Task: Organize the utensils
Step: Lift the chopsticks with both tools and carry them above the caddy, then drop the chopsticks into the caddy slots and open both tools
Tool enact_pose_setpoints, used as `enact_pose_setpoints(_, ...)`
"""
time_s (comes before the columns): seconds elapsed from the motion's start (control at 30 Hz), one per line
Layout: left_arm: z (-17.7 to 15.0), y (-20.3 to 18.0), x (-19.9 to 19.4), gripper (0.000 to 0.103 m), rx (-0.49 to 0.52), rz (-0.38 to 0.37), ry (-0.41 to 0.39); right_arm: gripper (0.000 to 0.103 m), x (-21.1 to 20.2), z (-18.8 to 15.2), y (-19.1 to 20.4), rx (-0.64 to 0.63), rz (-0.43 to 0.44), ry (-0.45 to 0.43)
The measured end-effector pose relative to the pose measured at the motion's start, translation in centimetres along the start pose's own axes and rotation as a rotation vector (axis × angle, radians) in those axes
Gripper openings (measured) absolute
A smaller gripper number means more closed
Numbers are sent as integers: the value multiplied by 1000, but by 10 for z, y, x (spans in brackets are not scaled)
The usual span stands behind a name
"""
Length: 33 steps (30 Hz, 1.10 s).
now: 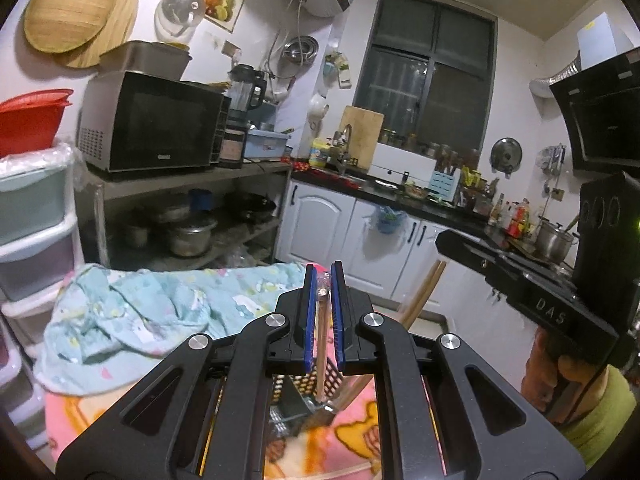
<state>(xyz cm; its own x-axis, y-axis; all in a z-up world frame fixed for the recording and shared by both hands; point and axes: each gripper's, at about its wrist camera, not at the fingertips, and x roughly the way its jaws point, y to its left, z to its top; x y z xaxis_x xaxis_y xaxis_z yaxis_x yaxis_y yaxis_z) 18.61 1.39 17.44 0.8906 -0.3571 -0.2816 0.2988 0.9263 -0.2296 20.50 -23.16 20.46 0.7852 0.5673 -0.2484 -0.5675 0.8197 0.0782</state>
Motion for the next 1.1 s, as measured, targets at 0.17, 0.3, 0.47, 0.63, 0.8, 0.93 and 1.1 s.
enact_pose_setpoints(0.17,-1,9,10,4,-6,31,4,2,15,3,-2,-10,-17,4)
enact_pose_setpoints(0.3,-6,16,17,4,-11,48,19,2,25,1,-4,-21,-35,9)
enact_pose_setpoints(0.47,-11,22,27,4,-20,55,37,2,39,-5,-7,-18,-43,32)
enact_pose_setpoints(0.63,-16,25,37,5,-22,63,55,2,51,-10,-14,6,-44,58)
enact_pose_setpoints(0.8,-20,27,46,5,-27,63,87,3,58,-16,-22,43,-41,85)
enact_pose_setpoints(0.93,-22,30,50,17,-35,68,109,7,64,-21,-26,63,-51,126)
enact_pose_setpoints(1.1,-24,32,46,39,-41,81,114,24,61,-30,-34,95,-59,149)
